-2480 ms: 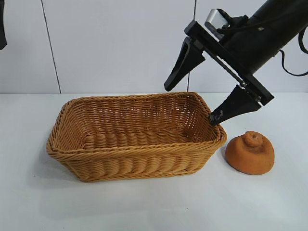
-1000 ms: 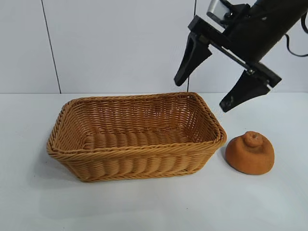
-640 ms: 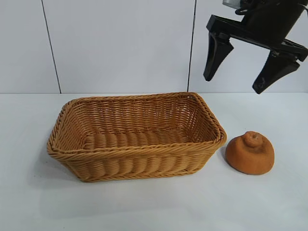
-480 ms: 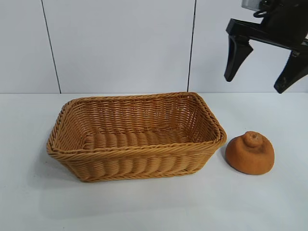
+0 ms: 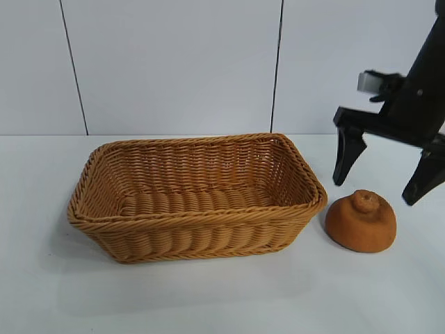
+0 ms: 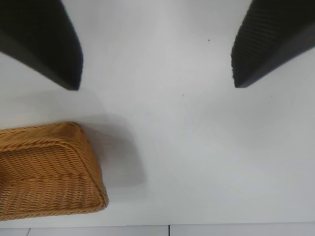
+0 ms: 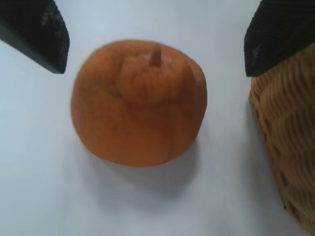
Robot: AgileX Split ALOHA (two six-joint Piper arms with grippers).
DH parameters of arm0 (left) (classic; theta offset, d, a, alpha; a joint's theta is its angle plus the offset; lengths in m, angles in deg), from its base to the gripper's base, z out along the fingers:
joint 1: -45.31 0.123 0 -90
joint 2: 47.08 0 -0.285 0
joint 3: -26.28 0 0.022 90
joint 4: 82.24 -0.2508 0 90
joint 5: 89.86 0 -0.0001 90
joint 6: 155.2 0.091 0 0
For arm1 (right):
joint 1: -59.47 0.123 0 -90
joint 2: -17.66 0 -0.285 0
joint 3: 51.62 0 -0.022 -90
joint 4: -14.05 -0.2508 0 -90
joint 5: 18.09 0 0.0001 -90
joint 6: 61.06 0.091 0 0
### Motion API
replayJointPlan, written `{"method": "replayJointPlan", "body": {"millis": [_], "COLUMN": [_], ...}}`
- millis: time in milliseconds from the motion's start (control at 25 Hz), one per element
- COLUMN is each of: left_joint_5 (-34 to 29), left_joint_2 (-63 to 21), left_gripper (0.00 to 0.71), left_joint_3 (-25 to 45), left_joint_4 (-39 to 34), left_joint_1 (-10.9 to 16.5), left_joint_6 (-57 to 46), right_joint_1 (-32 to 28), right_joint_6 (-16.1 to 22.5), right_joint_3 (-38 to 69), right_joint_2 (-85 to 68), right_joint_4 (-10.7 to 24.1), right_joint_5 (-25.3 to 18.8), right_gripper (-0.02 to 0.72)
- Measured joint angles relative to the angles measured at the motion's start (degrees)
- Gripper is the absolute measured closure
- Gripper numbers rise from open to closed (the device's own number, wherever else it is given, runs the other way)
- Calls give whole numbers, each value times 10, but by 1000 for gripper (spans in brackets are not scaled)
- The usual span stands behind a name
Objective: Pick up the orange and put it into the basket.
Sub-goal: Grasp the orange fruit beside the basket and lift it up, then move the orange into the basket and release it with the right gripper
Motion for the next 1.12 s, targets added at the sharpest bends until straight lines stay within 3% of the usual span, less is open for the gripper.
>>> {"method": "replayJointPlan", "body": {"millis": [40, 160, 200, 360, 480, 760, 960, 1120], "left_joint_5": [0, 0, 0, 0, 0, 0, 0, 0], "left_joint_2": [0, 0, 0, 0, 0, 0, 0, 0], "left_gripper": [121, 121, 121, 121, 121, 121, 121, 121], "left_joint_3": [0, 0, 0, 0, 0, 0, 0, 0], "left_joint_4": [0, -1, -1, -1, -1, -1, -1, -1], "left_joint_1": [0, 0, 0, 0, 0, 0, 0, 0], "left_joint_6": [0, 0, 0, 0, 0, 0, 0, 0], "right_joint_1": [1, 1, 1, 1, 1, 21, 102, 191], "right_joint_6": [11, 32, 34, 36, 36, 31, 27, 26], "right_joint_3": [0, 0, 0, 2, 2, 2, 2, 2], "right_joint_2": [0, -18, -31, -91, -153, -254, -256, -234], "right_joint_4": [16, 59, 72, 96, 92, -13, -65, -82], "right_joint_5": [2, -3, -8, -5, -5, 17, 69, 146], "right_gripper": [261, 580, 645, 658, 658, 658, 658, 658]}}
